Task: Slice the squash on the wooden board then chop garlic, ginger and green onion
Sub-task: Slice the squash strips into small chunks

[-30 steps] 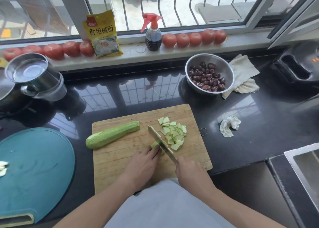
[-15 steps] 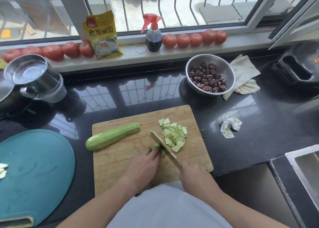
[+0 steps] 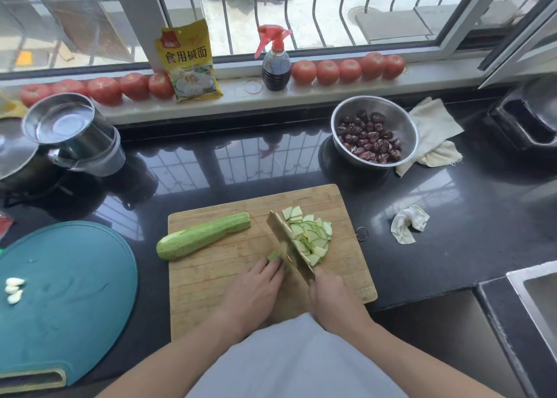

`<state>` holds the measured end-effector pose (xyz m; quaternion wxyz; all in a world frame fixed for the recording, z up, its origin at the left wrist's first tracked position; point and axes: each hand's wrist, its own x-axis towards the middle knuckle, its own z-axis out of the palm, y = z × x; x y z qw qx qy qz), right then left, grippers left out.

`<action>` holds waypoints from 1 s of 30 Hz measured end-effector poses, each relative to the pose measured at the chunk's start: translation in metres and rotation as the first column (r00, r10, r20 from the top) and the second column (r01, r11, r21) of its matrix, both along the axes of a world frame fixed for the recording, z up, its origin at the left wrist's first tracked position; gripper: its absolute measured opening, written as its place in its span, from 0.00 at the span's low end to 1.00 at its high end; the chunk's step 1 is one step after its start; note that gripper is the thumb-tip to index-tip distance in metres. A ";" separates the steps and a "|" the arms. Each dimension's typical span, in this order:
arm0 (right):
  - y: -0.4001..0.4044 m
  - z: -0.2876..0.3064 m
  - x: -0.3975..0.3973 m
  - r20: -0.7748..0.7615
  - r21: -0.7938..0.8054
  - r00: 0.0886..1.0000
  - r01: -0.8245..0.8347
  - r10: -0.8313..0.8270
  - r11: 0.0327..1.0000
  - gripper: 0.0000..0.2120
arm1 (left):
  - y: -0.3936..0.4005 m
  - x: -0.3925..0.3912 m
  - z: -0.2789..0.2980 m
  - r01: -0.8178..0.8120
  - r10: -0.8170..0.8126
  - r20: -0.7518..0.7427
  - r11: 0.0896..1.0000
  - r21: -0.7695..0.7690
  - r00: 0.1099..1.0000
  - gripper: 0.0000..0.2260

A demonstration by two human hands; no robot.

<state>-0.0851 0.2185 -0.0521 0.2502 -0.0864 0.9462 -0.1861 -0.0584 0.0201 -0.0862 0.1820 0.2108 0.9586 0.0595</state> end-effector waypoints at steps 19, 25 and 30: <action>0.016 0.018 0.012 0.016 0.064 1.000 -0.015 0.014 0.998 0.06 | 0.002 0.002 0.010 -0.189 0.189 0.016 0.982 0.012 0.982 0.28; 0.013 0.020 0.004 0.006 0.021 0.999 -0.051 0.051 0.998 0.07 | -0.005 0.010 0.010 -0.234 0.234 -0.024 0.972 0.014 0.972 0.36; 0.010 0.017 0.002 0.043 -0.012 0.996 -0.076 0.077 0.997 0.06 | -0.043 0.031 0.011 -0.275 0.274 -0.025 0.961 -0.019 0.961 0.41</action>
